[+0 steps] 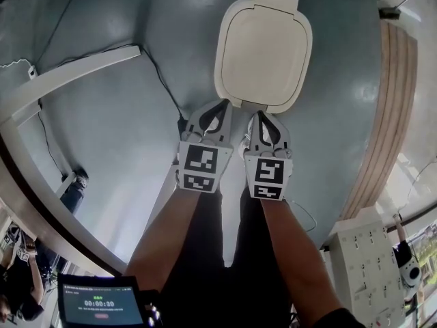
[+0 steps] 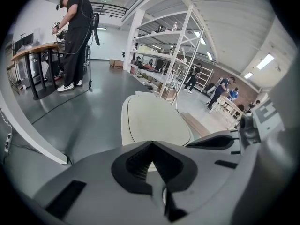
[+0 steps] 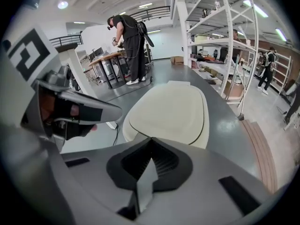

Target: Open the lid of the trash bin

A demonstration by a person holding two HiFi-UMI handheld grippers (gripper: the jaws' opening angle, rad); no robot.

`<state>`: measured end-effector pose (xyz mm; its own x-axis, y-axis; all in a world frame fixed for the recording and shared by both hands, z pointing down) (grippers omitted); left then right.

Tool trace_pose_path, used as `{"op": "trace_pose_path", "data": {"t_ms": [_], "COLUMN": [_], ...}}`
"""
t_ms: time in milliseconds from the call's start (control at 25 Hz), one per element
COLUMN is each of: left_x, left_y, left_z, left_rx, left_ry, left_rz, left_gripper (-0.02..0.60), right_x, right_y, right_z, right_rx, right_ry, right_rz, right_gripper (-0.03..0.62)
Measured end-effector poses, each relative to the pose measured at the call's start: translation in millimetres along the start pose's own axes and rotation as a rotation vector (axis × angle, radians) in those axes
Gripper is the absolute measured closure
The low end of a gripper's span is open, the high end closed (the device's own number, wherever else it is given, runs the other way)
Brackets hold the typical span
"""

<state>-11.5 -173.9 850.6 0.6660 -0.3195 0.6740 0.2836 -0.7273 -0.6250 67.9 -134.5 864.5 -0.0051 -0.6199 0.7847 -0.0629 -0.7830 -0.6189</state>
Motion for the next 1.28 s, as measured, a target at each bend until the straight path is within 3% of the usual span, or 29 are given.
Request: {"op": "trace_pose_path", "data": {"t_ms": [280, 760, 1280], "left_x": [-1, -8, -9], "left_y": [-28, -33, -53], "left_z": [9, 17, 21], "left_rx": [-0.037, -0.023, -0.032], "left_ry": [-0.006, -0.030, -0.039], "left_rz": [-0.038, -0.027, -0.071], "left_gripper": [0.581, 0.581, 0.581], "right_x": [5, 8, 9], "right_y": [-17, -17, -20], "right_z": [-2, -7, -9], "right_rx": [-0.030, -0.046, -0.100], "right_ry": [-0.010, -0.034, -0.047], "right_rz": [-0.049, -0.068, -0.080], "right_gripper": [0.594, 0.592, 0.594]}}
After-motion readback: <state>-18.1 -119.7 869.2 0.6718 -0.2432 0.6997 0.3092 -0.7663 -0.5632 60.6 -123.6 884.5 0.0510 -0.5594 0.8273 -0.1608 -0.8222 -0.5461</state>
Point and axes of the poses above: the fingertips, and each gripper's own axes: x forward along the fingers, z to its right, y out of its top, the point moved 2 cm from there along -x, backward along the fingers, and after that the axes turned 13 degrees about -y, right-handed, at the moved point
